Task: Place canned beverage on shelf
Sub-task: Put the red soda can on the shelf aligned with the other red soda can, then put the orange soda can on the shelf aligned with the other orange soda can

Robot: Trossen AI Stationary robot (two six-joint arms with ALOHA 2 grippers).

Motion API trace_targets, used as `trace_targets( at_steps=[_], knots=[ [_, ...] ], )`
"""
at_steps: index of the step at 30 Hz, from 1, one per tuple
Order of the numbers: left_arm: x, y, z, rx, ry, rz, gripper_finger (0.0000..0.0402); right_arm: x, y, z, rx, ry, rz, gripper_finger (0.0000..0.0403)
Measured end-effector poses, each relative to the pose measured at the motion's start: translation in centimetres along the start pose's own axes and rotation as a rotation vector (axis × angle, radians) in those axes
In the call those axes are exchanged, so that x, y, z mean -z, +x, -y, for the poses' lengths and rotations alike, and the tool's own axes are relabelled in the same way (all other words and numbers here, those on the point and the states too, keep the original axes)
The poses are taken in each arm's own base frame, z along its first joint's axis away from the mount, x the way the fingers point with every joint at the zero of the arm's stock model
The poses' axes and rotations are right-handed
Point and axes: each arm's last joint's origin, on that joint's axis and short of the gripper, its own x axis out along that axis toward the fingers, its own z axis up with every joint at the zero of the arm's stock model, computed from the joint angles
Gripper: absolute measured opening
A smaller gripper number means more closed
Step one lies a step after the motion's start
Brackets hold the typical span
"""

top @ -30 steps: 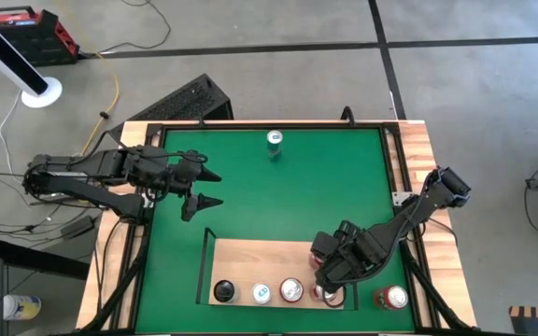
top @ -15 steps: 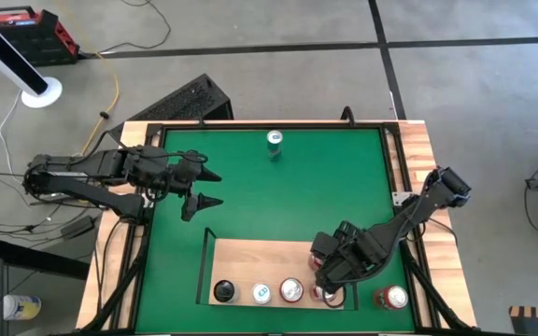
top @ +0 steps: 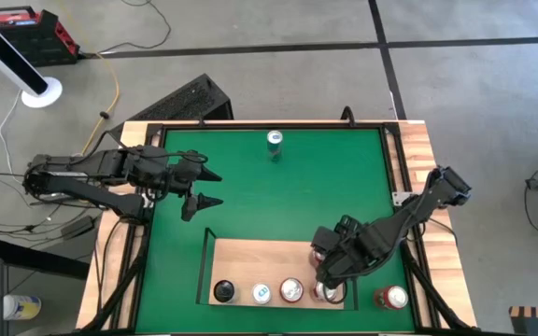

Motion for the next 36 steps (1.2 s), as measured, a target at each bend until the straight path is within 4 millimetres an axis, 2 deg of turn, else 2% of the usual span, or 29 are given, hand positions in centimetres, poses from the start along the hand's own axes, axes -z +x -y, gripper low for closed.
trace_targets(
  at_steps=[7,11,15,21,25,29,36],
  knots=[
    [0.0,0.0,0.0,0.000,0.020,0.000,0.0329,-1.2,-3.3,-0.2,-0.105,0.014,0.030,0.0361],
    [0.0,0.0,0.0,0.011,0.027,-0.004,0.0329,-1.1,-5.3,-0.4,-0.217,0.063,-0.075,0.0361],
    [0.0,0.0,0.0,0.012,0.046,-0.004,0.0329,0.7,-6.8,-0.6,-0.249,0.102,-0.236,0.0361],
    [0.0,0.0,0.0,0.012,0.067,-0.004,0.0329,5.6,-8.5,-1.6,-0.221,0.097,-0.458,0.0361],
    [0.0,0.0,0.0,0.007,0.066,0.001,0.0329,8.6,-7.7,-2.3,-0.172,0.024,-0.515,0.0361],
    [-0.3,0.1,0.1,0.011,0.056,0.025,0.0329,10.8,-5.6,-2.4,-0.060,0.024,-0.580,0.0361],
    [-0.4,0.1,0.2,0.017,0.006,0.040,0.0329,13.1,-2.4,-2.9,-0.068,-0.110,-0.616,0.0361]
  ],
)
